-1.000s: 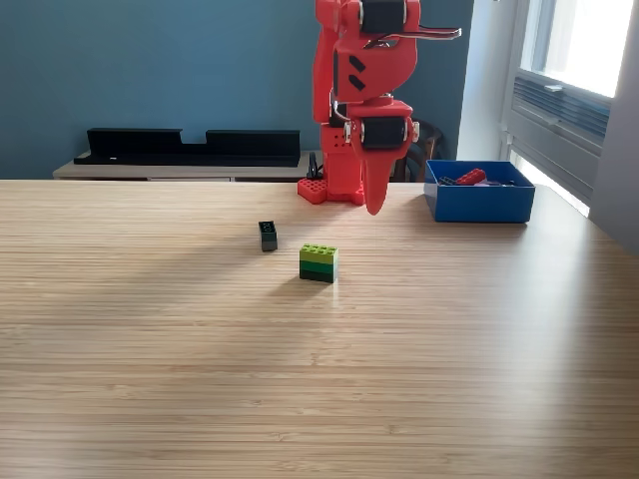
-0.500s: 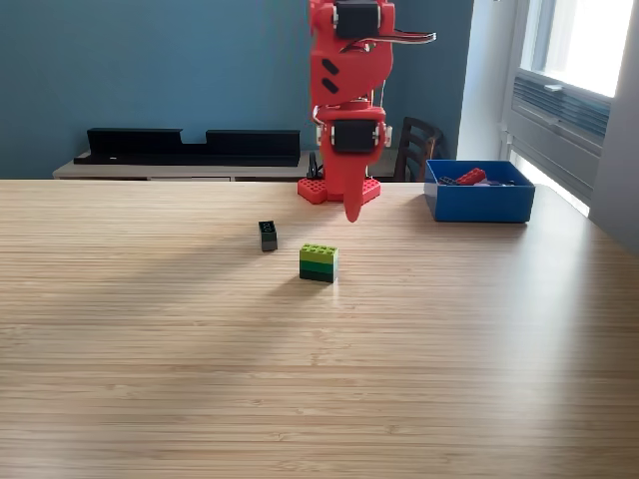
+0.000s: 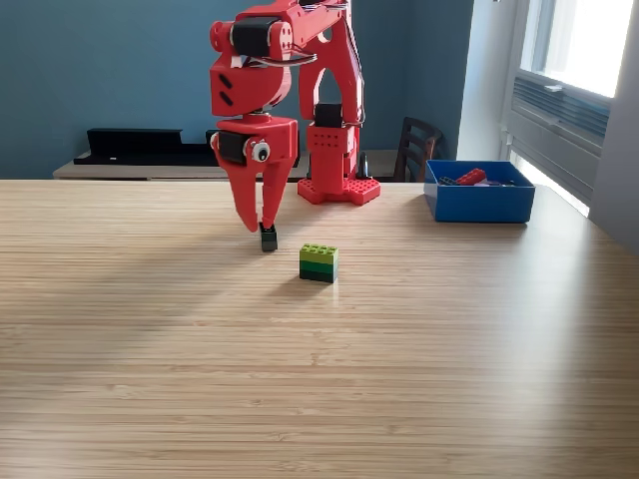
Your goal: Grasp a lego block and put it in the bin.
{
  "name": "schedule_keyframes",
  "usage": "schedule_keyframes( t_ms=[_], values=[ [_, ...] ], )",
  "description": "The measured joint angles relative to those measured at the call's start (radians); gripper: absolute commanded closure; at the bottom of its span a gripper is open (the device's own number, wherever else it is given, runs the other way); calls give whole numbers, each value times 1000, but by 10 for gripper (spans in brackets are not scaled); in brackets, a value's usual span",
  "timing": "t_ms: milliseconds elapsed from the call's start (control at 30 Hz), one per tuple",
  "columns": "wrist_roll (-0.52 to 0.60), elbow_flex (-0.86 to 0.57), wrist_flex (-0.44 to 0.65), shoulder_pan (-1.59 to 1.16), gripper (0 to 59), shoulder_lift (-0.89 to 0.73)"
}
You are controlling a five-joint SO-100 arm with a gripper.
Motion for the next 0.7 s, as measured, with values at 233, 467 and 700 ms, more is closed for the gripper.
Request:
schedule_keyframes(
  t_ms=[233, 467, 700],
  values=[
    [3, 31, 5, 41, 388, 0],
    [9, 112, 32, 40, 386, 86],
    [11, 204, 38, 38, 390, 302]
  ],
)
